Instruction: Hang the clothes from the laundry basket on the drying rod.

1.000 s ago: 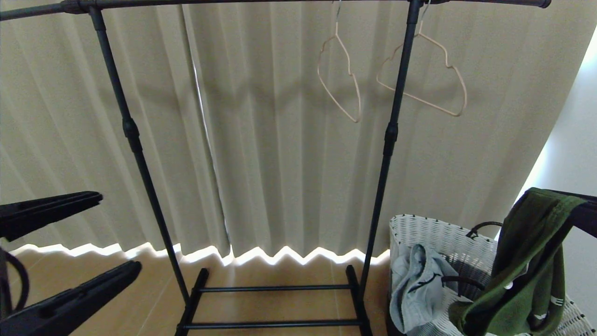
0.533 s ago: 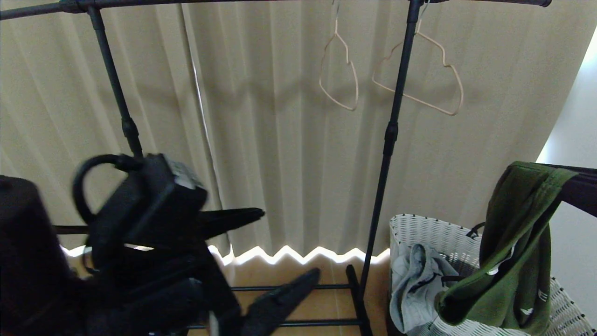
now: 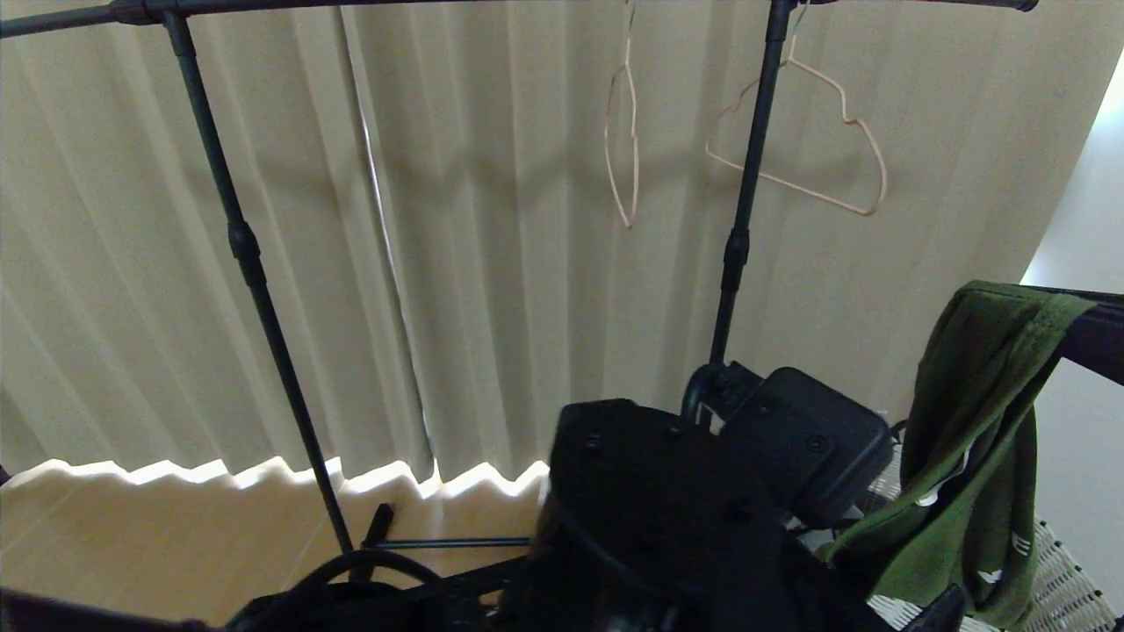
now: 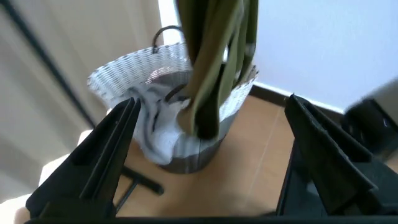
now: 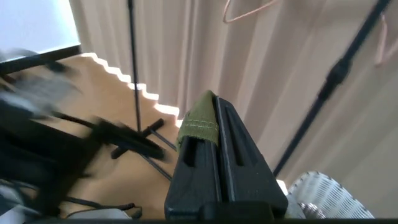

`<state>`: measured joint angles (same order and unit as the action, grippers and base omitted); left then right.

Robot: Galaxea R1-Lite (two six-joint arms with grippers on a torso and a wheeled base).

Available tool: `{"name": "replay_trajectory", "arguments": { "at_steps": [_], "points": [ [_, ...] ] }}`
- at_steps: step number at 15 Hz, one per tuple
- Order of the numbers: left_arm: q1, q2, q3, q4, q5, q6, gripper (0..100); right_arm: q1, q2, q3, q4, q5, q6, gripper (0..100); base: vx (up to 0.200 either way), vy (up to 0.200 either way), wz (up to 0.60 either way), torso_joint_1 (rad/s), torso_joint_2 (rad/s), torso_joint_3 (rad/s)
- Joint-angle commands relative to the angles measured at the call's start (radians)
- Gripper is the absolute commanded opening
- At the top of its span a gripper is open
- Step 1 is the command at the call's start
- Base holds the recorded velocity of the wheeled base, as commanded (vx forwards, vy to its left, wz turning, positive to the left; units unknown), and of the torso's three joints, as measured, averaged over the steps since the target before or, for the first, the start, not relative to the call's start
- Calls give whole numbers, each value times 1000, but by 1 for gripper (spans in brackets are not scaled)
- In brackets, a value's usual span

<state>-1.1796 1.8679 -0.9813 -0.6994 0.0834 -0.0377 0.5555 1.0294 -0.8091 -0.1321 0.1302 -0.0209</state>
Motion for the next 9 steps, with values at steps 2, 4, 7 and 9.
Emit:
{"name": "replay_trajectory", "arguments": {
  "at_steps": [2, 4, 7, 9],
  "points": [
    [26, 168, -114, -2, 4, -8, 100, 7, -8, -2, 0, 3, -1, 0, 0, 0, 0, 0, 0, 0],
    [61, 180, -134, -2, 4, -38, 100, 7, -12, -2, -1, 3, -1, 0, 0, 0, 0, 0, 0, 0],
    [95, 195, -143, -2, -2, -85, 100, 9, -17, 4, -1, 5, -1, 0, 0, 0, 0, 0, 0, 0],
    [120, 255, -201, -2, 2, -94, 100, 9, -17, 2, -1, 6, -1, 0, 0, 0, 0, 0, 0, 0]
  ]
}}
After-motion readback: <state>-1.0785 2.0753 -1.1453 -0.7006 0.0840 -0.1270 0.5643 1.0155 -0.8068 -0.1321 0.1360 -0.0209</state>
